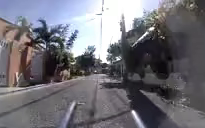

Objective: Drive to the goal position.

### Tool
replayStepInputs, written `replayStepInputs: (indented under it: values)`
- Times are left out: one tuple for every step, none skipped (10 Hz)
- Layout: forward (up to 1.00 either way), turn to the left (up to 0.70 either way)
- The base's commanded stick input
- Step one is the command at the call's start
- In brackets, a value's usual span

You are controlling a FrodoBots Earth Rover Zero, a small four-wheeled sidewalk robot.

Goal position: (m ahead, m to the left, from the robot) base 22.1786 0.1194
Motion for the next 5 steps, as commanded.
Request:
replayStepInputs:
  values:
    - [0.85,0.07]
    - [0.85,0.04]
    - [0.85,0.05]
    - [0.85,0.07]
    - [0.85,0.10]
